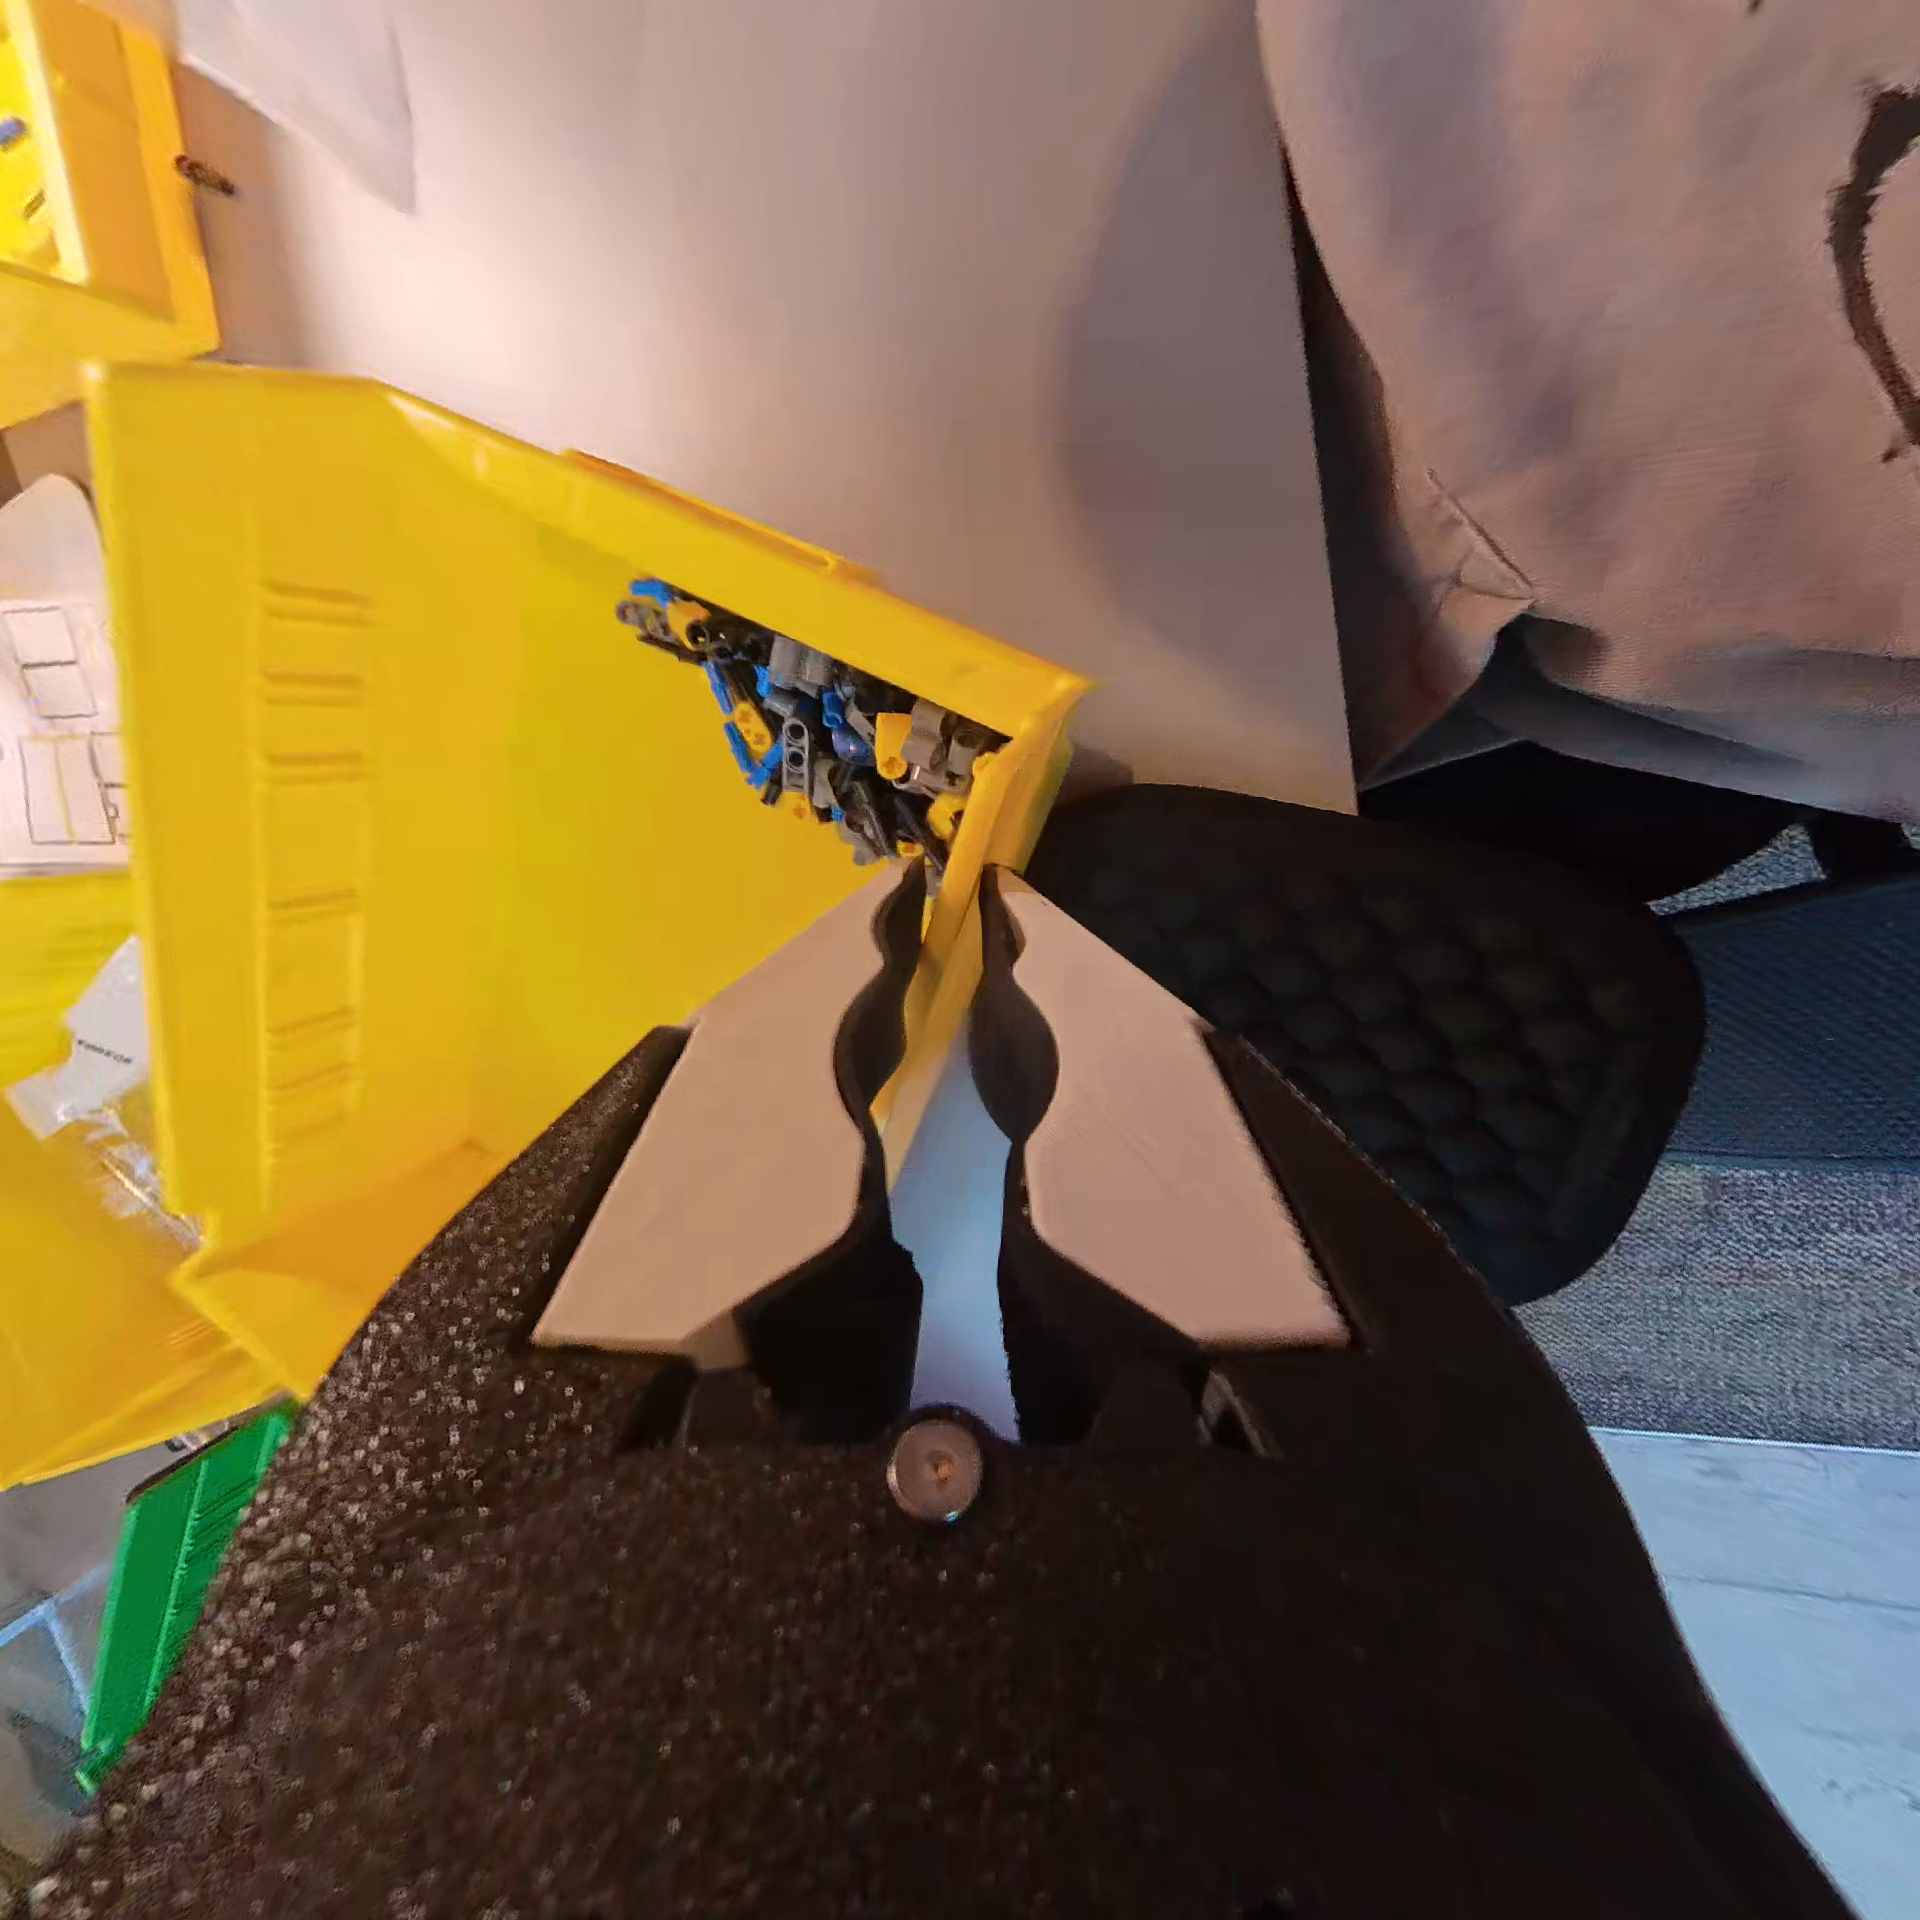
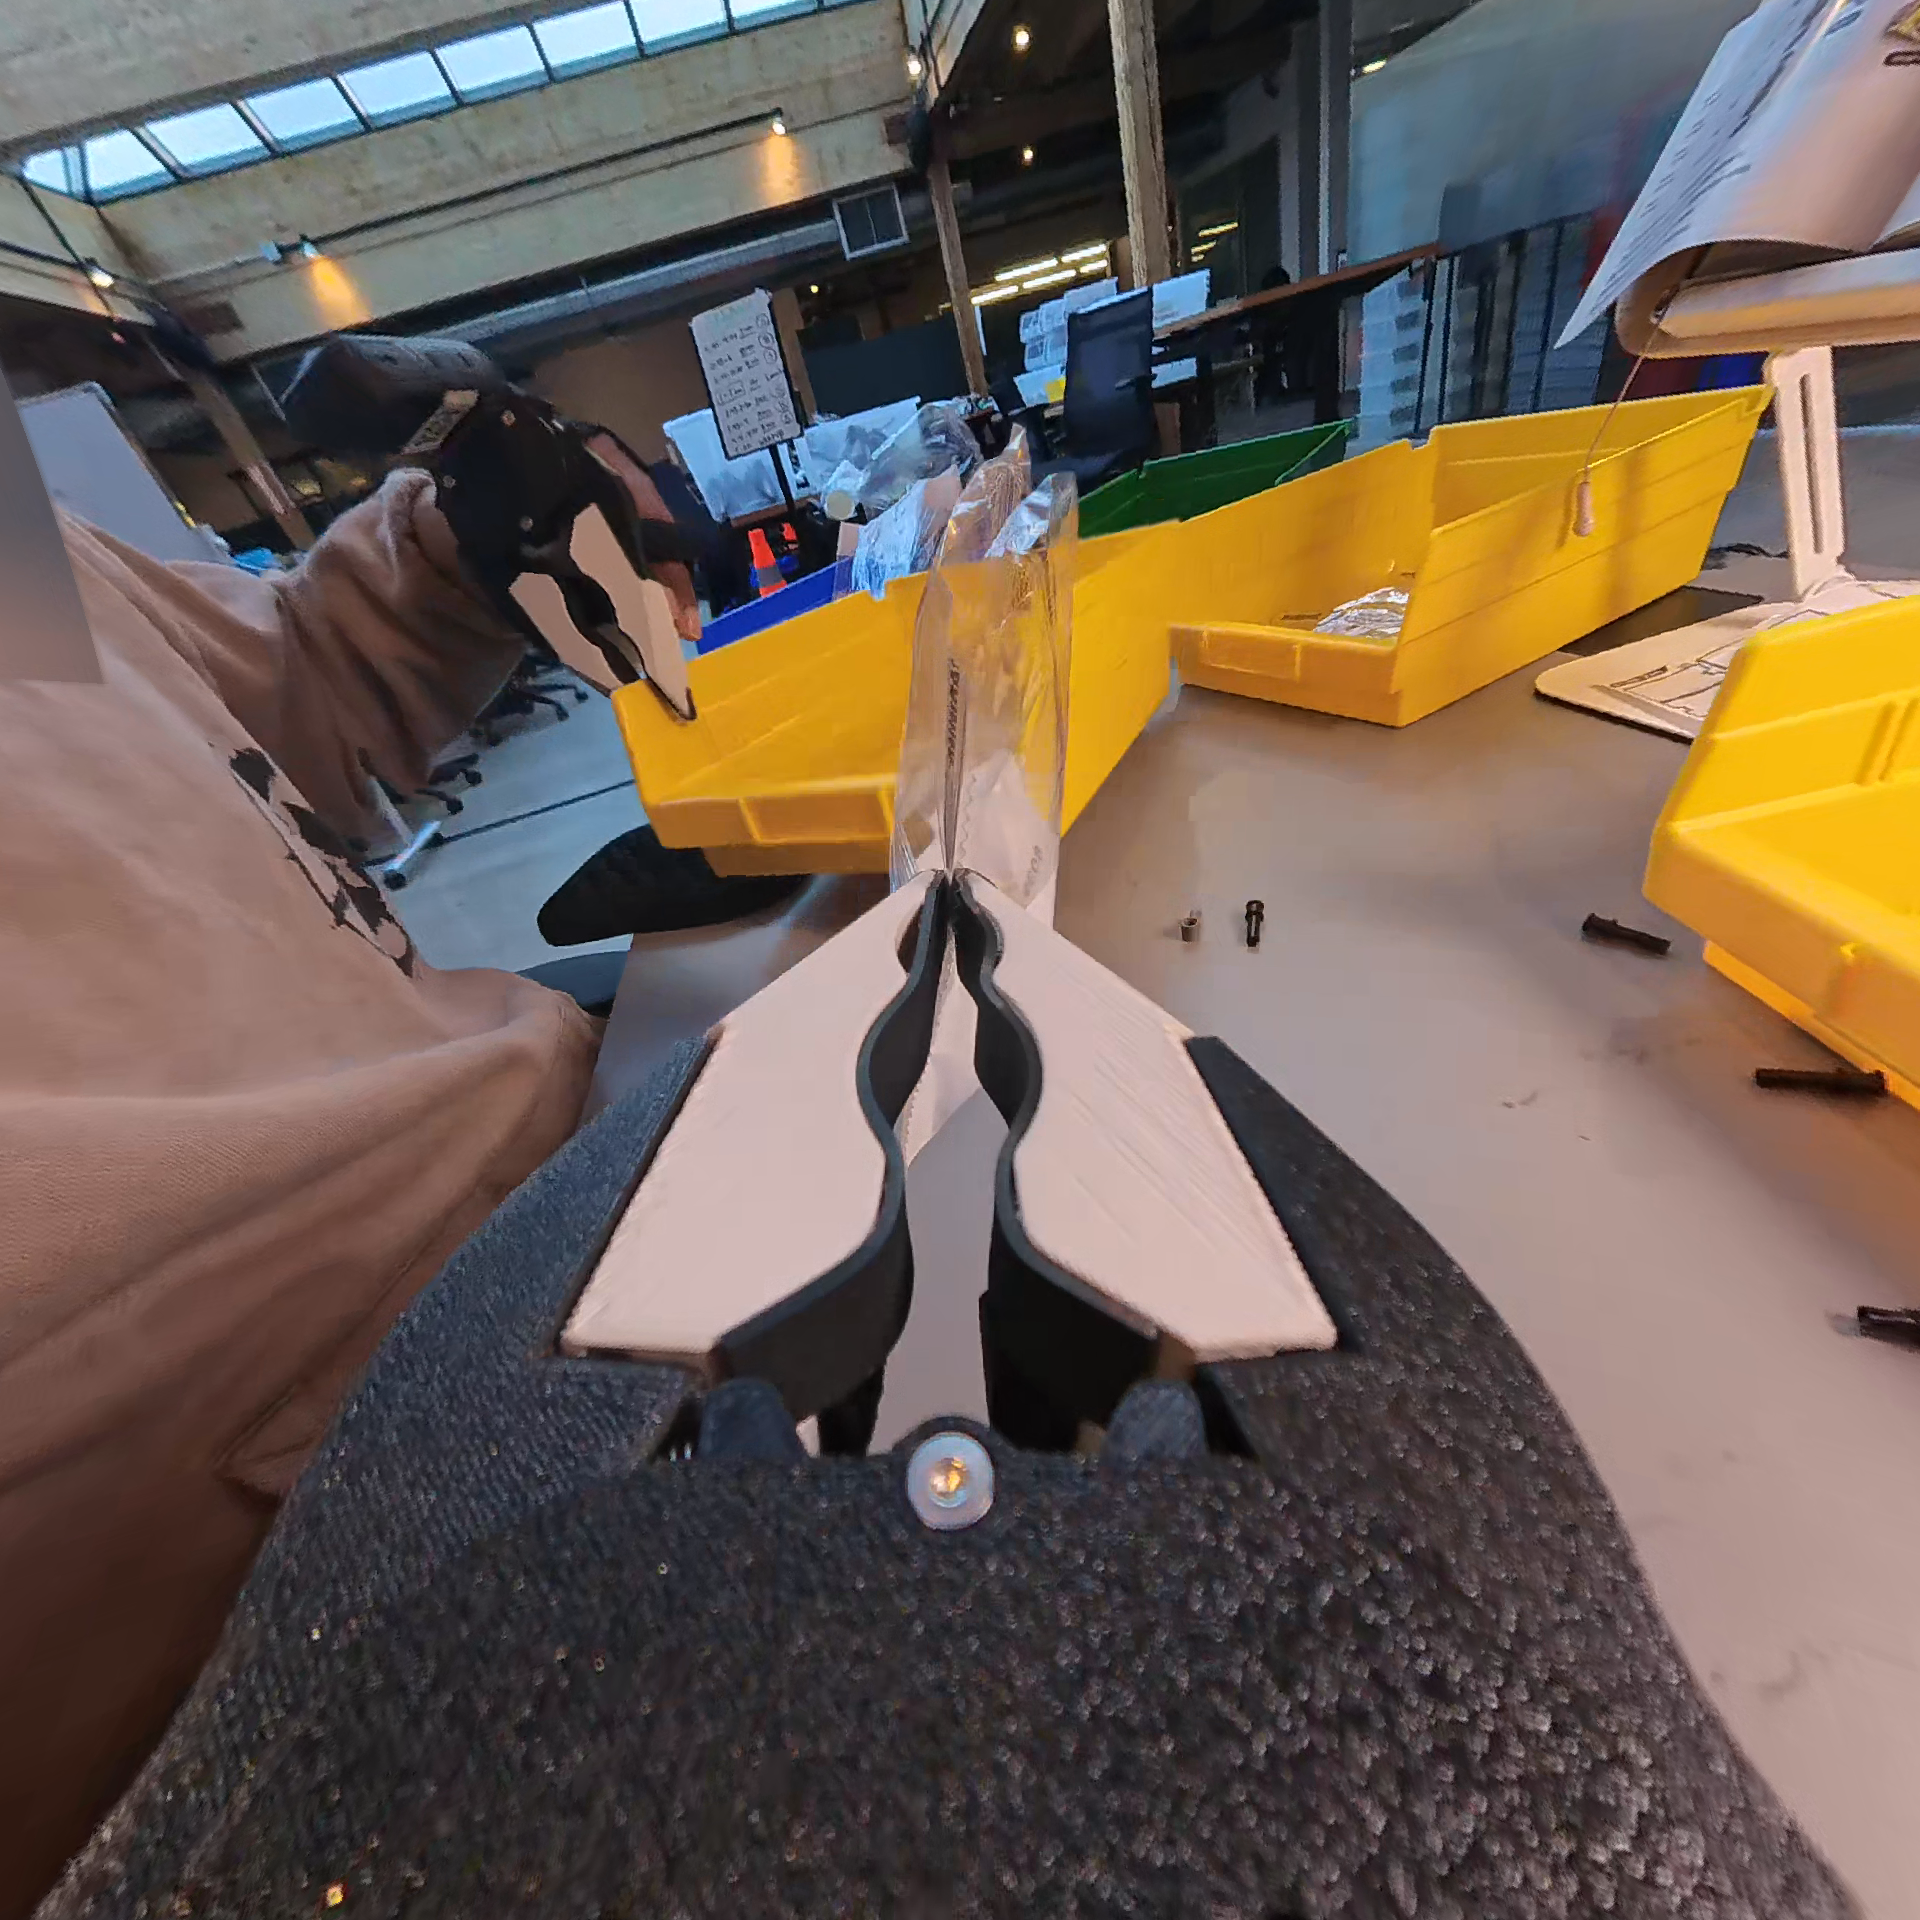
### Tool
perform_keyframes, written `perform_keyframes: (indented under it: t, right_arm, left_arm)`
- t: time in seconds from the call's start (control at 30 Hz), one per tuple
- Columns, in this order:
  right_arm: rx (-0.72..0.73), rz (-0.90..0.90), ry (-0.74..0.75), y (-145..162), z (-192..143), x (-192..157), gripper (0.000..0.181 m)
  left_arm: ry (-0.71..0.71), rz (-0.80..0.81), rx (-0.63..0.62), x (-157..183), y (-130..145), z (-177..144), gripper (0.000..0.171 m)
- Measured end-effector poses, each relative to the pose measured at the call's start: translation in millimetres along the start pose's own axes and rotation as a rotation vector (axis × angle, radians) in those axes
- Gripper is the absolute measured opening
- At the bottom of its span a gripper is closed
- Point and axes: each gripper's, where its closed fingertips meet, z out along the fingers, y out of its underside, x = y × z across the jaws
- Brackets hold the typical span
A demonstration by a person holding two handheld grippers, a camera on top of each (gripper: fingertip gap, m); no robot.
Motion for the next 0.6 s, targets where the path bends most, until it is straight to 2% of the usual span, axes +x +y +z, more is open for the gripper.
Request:
perform_keyframes:
  t: [0.07,0.17,0.47,0.6]
  right_arm:
    - [0.014,0.01,-0.004,-1,0,1,0.0]
    - [0.005,0.012,-0.008,2,1,0,0.0]
    - [-0.046,-0.003,0.034,10,-2,5,0.0]
    - [-0.046,-0.002,0.033,11,-4,4,0.0]
  left_arm:
    - [0.039,0.037,-0.012,11,-3,7,0.009]
    - [0.028,0.099,-0.001,6,-8,12,0.009]
    - [0.066,0.326,-0.045,-24,-9,48,0.006]
    - [0.093,0.33,-0.036,-35,-7,51,0.007]
